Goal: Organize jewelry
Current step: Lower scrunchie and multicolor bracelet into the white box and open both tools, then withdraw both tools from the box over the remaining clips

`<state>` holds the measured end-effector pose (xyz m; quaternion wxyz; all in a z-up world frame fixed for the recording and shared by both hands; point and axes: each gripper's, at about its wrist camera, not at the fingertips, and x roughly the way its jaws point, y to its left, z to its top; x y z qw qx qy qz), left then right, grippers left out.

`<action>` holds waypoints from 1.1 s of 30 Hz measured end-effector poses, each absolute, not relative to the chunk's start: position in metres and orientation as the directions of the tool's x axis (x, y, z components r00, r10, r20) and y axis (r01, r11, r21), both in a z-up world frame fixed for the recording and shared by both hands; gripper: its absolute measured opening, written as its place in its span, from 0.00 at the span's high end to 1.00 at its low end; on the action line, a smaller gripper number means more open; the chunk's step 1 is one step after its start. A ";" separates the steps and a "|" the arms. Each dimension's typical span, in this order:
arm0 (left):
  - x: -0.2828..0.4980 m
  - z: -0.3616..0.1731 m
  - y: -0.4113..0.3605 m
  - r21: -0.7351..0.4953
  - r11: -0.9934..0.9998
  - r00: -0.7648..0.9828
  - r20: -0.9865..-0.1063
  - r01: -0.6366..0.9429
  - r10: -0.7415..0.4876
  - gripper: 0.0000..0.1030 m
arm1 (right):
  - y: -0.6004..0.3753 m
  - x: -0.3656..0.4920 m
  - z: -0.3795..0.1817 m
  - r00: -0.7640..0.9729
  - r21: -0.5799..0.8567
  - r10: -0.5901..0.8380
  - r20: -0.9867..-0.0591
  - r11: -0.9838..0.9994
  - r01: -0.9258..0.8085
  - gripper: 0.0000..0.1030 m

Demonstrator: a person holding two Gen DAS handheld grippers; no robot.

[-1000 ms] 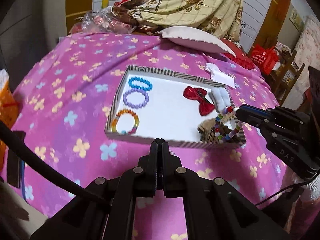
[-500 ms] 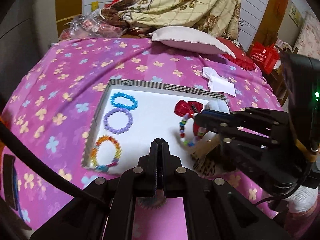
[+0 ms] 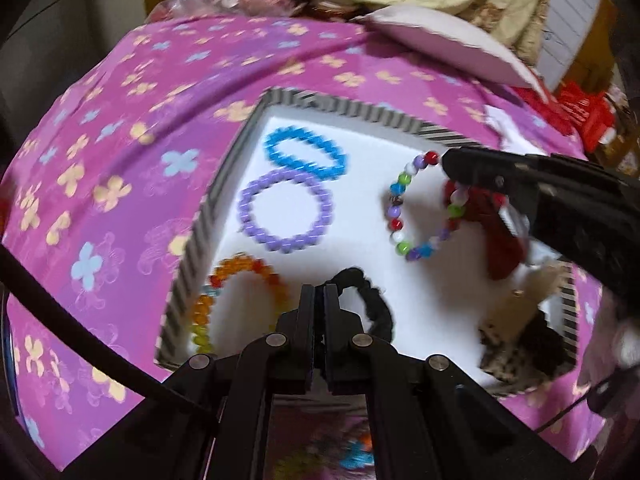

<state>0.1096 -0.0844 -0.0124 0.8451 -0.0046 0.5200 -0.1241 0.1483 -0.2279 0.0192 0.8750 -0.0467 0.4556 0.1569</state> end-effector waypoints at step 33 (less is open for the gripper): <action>0.094 0.005 -0.086 -0.067 0.977 0.519 -0.839 0.204 -0.166 0.66 | -0.263 0.121 0.035 0.627 0.106 0.183 -0.757 0.982 -0.159 0.46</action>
